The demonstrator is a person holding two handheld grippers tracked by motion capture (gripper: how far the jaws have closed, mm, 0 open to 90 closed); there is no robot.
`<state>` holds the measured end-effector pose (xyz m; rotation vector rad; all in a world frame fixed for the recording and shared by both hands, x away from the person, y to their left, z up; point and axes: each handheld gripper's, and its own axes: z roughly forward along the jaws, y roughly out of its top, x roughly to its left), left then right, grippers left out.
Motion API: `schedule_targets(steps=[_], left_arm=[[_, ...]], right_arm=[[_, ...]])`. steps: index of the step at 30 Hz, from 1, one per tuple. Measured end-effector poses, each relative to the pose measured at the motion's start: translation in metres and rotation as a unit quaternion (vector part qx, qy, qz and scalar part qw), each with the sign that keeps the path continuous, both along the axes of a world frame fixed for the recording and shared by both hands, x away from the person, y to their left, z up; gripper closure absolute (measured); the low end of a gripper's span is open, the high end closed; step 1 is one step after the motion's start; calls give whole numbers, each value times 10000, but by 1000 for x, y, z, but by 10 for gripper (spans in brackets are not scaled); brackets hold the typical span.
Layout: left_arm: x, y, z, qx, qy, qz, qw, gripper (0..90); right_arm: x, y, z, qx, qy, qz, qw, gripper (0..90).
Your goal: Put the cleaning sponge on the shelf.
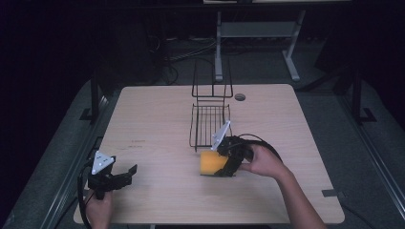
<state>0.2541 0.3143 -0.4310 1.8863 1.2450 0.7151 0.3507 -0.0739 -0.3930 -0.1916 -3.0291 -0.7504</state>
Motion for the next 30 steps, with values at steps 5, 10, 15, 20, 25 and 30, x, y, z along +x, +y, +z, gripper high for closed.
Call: schedule_targets(steps=[5, 10, 15, 20, 25, 30], left_arm=[[0, 0, 0, -15, -14, 4, 10000, 140], [1, -1, -1, -3, 23, -20, 10000, 141], [1, -1, 0, 9, 8, -34, 10000, 140], [2, -1, -1, 0, 19, -38, 10000, 140], [3, -3, -1, 7, 16, -72, 10000, 141], [3, -3, -1, 32, 31, -95, 9999, 140]], right_arm=[[12, 1, 1, 115, 43, -25, 9999, 202], [21, 4, 4, 138, -44, -21, 9999, 203], [30, 9, 5, 153, -36, -16, 9999, 203], [40, 12, 6, 366, -11, -12, 9993, 203], [47, 14, 8, 320, -98, -62, 9994, 203], [57, 16, 13, 315, -65, -80, 9995, 202]])
